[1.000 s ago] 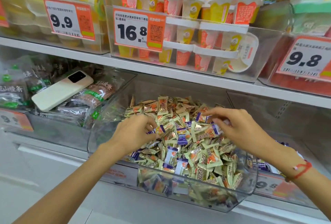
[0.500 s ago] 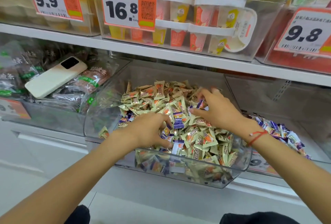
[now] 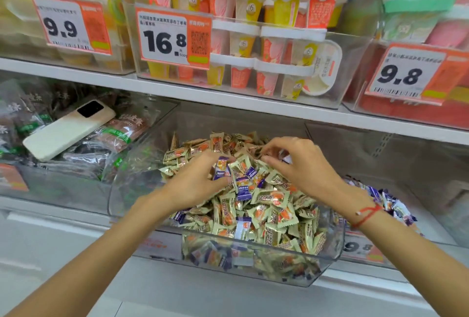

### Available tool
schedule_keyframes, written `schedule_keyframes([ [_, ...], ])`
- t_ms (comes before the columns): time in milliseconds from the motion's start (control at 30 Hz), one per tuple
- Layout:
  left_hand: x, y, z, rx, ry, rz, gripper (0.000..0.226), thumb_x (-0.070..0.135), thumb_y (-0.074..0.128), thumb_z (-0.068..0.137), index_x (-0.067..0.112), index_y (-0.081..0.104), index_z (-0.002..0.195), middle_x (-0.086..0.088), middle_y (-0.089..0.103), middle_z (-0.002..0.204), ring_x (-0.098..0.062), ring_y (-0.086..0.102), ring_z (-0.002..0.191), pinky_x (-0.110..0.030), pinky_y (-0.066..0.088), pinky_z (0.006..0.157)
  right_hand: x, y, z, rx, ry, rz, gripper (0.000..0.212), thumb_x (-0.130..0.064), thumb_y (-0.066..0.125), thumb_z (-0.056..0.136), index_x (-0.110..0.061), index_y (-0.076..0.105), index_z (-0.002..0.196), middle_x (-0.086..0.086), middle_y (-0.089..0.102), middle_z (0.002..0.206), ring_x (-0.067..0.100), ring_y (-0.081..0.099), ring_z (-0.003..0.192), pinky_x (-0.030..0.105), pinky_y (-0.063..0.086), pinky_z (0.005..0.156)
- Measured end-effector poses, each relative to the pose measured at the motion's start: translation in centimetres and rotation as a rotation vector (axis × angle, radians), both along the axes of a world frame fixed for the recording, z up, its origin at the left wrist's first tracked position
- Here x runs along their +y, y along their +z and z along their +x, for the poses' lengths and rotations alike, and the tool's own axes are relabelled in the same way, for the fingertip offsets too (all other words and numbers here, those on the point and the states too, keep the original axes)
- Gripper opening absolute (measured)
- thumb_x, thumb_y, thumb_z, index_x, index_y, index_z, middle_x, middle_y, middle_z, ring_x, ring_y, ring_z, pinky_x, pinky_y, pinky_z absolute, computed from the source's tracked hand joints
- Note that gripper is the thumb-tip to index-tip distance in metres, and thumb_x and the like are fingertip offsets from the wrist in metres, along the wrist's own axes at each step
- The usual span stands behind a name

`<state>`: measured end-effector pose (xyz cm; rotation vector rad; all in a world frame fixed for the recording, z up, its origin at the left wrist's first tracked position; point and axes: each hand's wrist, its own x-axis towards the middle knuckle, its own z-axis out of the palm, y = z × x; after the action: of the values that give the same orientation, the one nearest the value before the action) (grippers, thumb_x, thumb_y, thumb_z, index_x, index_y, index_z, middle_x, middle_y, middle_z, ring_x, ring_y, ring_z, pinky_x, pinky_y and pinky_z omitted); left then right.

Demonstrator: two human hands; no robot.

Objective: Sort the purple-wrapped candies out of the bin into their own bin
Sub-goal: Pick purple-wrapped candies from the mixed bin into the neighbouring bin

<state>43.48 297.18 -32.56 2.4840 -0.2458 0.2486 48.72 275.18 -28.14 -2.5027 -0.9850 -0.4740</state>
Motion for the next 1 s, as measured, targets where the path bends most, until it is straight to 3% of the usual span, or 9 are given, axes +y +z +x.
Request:
schedule_keyframes([
  [67,-1.1,-0.5,0.6,0.044,-0.092,0.079,0.031,0.035,0.056,0.093,0.029,0.052,0.124,0.006,0.047,0.118,-0.011,0.050,0.109,-0.033,0.041,0.096,1.8,-0.2,0.0,0.065,0.016,-0.159,0.017,-0.035,0.070,0.085,-0.024,0.070,0.099,-0.011,0.059,0.081,0.008,0.058,0.078,0.023,0.036,0.062],
  [233,-1.3,-2.0,0.9,0.181,-0.112,0.269,0.034,0.041,0.037,0.100,0.033,0.031,0.133,0.006,0.036,0.115,-0.017,0.054,0.082,-0.037,0.044,0.078,4.1,-1.9,0.6,0.039,-0.117,-0.473,0.029,-0.030,0.062,0.091,-0.011,0.054,0.111,0.007,0.061,0.106,0.027,0.060,0.098,0.031,0.034,0.066],
  [367,-1.5,-1.5,0.9,0.135,-0.166,0.426,0.055,0.053,0.043,0.095,0.039,0.018,0.143,0.003,0.037,0.108,-0.020,0.052,0.078,-0.035,0.041,0.067,3.8,-1.2,0.5,0.091,-0.069,-0.434,0.037,-0.029,0.056,0.095,-0.011,0.042,0.124,0.006,0.059,0.100,0.027,0.057,0.091,0.032,0.034,0.065],
  [467,-1.7,-0.7,1.5,0.039,-0.163,0.624,0.062,0.058,0.047,0.090,0.038,0.024,0.144,0.002,0.043,0.107,-0.016,0.048,0.075,-0.029,0.037,0.063,2.8,-0.7,0.0,0.150,-0.052,-0.265,0.025,-0.035,0.058,0.094,-0.019,0.044,0.108,-0.003,0.055,0.082,0.020,0.052,0.078,0.033,0.040,0.062],
  [533,-2.0,-0.3,1.5,-0.060,-0.153,0.668,0.056,0.055,0.045,0.092,0.036,0.032,0.143,0.005,0.048,0.112,-0.014,0.051,0.078,-0.024,0.033,0.063,1.6,-0.5,-0.7,0.137,-0.066,-0.148,0.021,-0.037,0.058,0.093,-0.022,0.050,0.105,-0.005,0.060,0.088,0.018,0.056,0.082,0.035,0.047,0.072],
  [633,-2.2,-0.3,1.4,-0.154,-0.144,0.655,0.043,0.045,0.042,0.096,0.028,0.045,0.135,0.007,0.049,0.122,-0.010,0.058,0.087,-0.017,0.031,0.064,-0.8,-0.3,-2.6,0.094,-0.038,0.074,0.018,-0.039,0.059,0.091,-0.027,0.061,0.104,-0.015,0.063,0.098,0.001,0.055,0.089,0.024,0.045,0.078],
  [767,-2.2,0.1,1.0,-0.198,-0.082,0.409,0.036,0.045,0.041,0.096,0.024,0.051,0.122,0.014,0.048,0.102,-0.003,0.051,0.070,-0.016,0.034,0.057,-5.7,-0.2,-5.3,0.028,-0.090,0.337,0.010,-0.037,0.063,0.086,-0.031,0.064,0.094,-0.020,0.063,0.090,-0.002,0.057,0.089,0.011,0.041,0.074],
  [867,-4.8,2.7,0.3,-0.276,-0.060,0.162,0.025,0.047,0.042,0.095,0.032,0.049,0.113,0.020,0.044,0.093,-0.003,0.055,0.073,-0.019,0.040,0.058,-10.0,-1.0,-4.8,-0.061,-0.250,0.388,0.008,-0.031,0.064,0.086,-0.025,0.065,0.091,-0.016,0.064,0.090,0.003,0.056,0.084,0.013,0.042,0.071],
  [1000,-12.2,6.0,1.2,-0.309,-0.272,0.144,0.025,0.047,0.042,0.097,0.032,0.048,0.116,0.012,0.046,0.097,-0.016,0.056,0.077,-0.039,0.046,0.068,-14.3,-2.2,-1.3,-0.113,-0.458,0.365,0.005,-0.022,0.066,0.088,-0.019,0.064,0.091,-0.005,0.063,0.091,0.012,0.055,0.082,0.031,0.045,0.076],
])
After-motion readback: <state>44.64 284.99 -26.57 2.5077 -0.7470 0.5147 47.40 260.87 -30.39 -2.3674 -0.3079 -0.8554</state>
